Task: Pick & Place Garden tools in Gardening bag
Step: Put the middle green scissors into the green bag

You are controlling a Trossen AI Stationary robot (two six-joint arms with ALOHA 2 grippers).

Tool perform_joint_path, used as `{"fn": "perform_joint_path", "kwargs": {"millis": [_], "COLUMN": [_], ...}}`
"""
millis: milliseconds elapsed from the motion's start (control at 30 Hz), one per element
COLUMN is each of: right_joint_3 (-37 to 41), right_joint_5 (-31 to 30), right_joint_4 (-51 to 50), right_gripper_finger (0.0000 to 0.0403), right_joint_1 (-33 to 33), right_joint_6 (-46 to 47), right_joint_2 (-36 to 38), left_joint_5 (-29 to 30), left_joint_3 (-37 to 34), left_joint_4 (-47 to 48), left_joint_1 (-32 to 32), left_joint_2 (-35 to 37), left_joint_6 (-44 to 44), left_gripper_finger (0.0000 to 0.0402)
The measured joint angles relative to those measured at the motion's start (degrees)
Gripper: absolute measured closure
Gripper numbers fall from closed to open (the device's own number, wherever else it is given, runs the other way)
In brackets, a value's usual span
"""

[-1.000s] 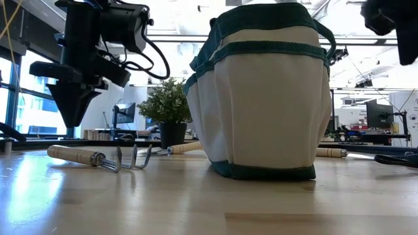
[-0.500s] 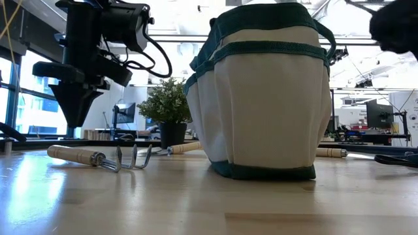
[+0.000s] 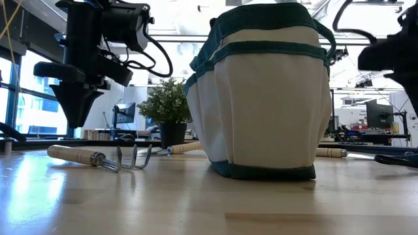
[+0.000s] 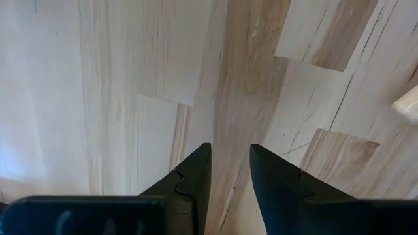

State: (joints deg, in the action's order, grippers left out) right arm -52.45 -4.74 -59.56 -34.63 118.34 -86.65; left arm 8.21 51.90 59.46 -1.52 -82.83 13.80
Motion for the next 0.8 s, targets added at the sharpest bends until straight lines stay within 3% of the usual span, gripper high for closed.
{"fn": "perform_joint_path", "kwargs": {"millis": [800], "right_joint_3": [0.0], "right_joint_5": [-0.9], "right_joint_4": [3.4], "right_gripper_finger": [0.0182], "right_joint_1": [0.6], "right_joint_6": [0.6], "right_joint_2": [-7.4], "left_joint_5": [0.0], "left_joint_3": [0.0], "left_joint_4": [-1.0], "left_joint_1": [0.0], "left_joint_2": [0.0], "left_joint_6": [0.0], "left_gripper_finger": [0.0302]}}
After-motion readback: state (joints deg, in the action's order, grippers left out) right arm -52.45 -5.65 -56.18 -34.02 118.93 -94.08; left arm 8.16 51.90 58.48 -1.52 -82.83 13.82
